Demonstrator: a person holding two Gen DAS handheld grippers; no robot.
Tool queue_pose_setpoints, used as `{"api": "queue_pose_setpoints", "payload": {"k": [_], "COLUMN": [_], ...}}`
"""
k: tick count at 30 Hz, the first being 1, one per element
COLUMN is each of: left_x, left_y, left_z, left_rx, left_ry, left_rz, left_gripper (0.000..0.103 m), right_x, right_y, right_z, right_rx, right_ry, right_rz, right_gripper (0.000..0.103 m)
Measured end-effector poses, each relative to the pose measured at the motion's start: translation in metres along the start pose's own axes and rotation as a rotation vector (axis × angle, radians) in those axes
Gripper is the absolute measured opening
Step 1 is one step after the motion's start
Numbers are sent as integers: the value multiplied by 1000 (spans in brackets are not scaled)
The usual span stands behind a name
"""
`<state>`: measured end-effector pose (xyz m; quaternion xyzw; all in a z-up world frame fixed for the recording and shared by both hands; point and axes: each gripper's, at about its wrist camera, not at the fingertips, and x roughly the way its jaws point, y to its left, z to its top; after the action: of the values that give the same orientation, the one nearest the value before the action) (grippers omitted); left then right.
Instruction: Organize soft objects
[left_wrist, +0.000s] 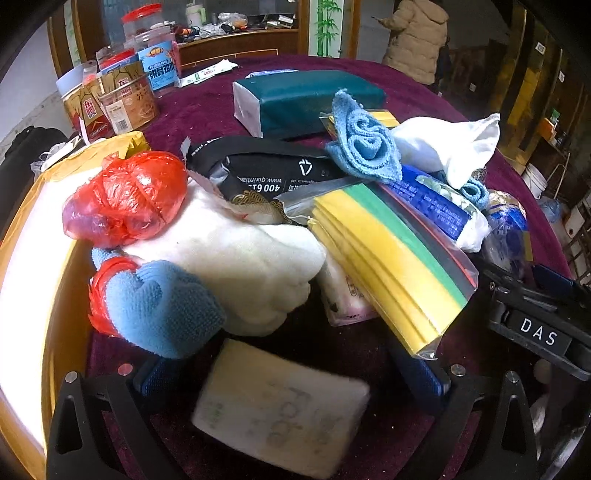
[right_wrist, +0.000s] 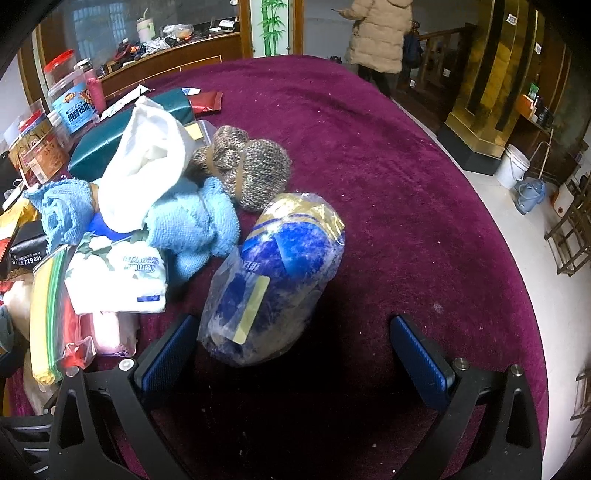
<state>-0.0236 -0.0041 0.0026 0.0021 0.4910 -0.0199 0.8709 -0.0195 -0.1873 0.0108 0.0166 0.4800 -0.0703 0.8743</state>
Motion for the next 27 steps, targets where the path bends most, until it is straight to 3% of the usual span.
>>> {"api": "queue_pose_setpoints", "payload": {"k": [27], "left_x": [1], "left_y": [2], "left_z": [1], "left_rx": [3], "left_ry": [-17], "left_rz": [0], "left_gripper": [102], "right_x": [-5], "right_y": [0], "right_z": [-7], "right_rx": [2], "right_ry": [-10], "right_rz": [0], "right_gripper": [103]}}
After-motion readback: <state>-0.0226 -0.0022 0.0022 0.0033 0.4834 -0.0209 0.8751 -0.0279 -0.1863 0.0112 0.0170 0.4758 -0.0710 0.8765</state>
